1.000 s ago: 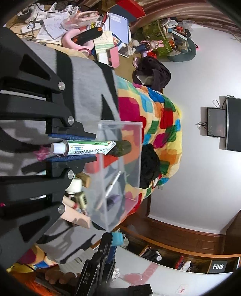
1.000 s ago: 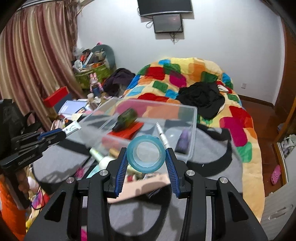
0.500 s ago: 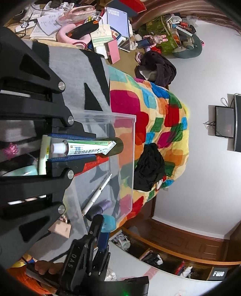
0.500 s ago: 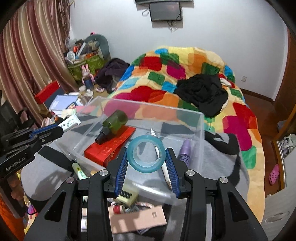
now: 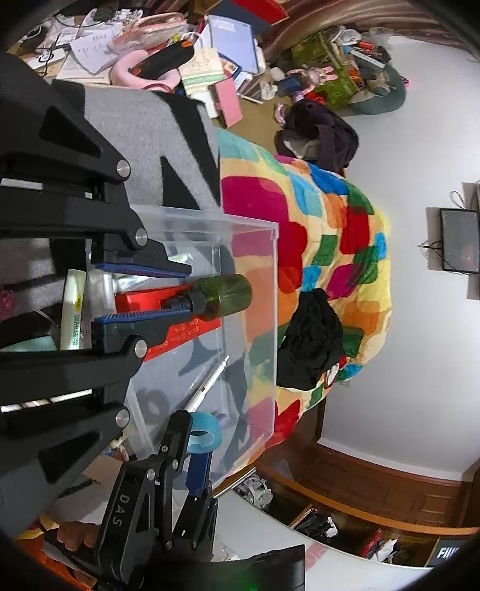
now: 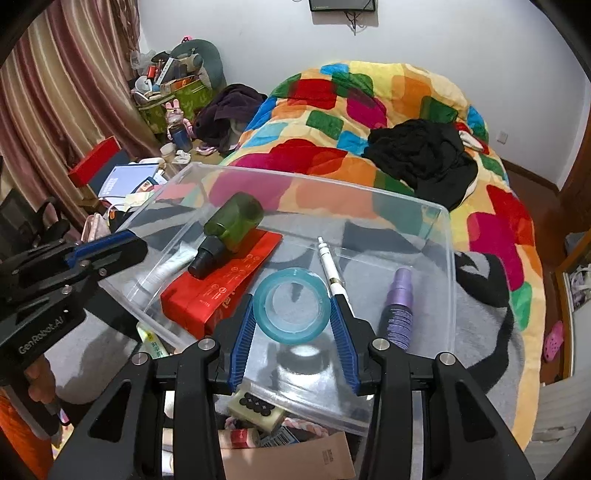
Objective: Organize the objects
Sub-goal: 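Place the toothpaste tube into the clear box while the right tool drops the tape roll in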
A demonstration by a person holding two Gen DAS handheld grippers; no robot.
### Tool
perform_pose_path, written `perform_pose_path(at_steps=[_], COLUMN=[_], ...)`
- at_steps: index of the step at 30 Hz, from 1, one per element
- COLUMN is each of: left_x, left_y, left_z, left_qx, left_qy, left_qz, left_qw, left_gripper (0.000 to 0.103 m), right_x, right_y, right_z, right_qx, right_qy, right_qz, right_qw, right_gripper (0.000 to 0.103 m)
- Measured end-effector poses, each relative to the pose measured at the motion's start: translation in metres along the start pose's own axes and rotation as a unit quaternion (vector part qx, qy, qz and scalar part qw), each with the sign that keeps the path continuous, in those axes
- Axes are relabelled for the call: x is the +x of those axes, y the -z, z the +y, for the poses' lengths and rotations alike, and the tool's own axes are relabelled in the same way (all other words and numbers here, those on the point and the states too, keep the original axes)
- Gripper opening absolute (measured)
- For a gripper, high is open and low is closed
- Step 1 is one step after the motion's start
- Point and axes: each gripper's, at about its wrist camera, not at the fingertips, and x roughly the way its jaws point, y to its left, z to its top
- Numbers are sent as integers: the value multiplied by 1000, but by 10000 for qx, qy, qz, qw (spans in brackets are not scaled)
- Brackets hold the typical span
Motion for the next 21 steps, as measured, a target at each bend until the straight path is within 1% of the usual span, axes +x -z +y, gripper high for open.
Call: perform_pose_path(at_steps=[3,5,6,10,12,15,17,21], left_x=[-12,-20,-24,-39,-45,-51,-54,-55], left_y=[1,5,6,16,23,33,41,58], left_z=[-3,-6,-8,-15,-17,-16,-13,-7], left_qx=[58,118,136,232,253,211,167,90], left_qy=[46,62,67,199,262,305,316,261], left_qz=[-103,-181,-208,-297,-303,-292,-254,-121], left_qw=[9999,9997,9997,9991,9989,9989,9990,9995], left_gripper=[18,25,29,41,45,46,46,46], right_x=[-12,-21,-26,-48,-59,-72,-80,-85], right_y=[4,7,9,18,25,37,47,68], right_z=[1,2,2,1,1,2,0,-7], right_qx=[-5,5,9,12,-37,-85,-63,-23], right_qy=[-13,-15,-8,15,73,223,247,330], right_qz=[-121,-213,-278,-520,-608,-724,-758,-717], right_qw=[9999,9998,9996,9986,9981,9971,9968,9969], right_gripper=[40,44,47,56,56,57,57,59])
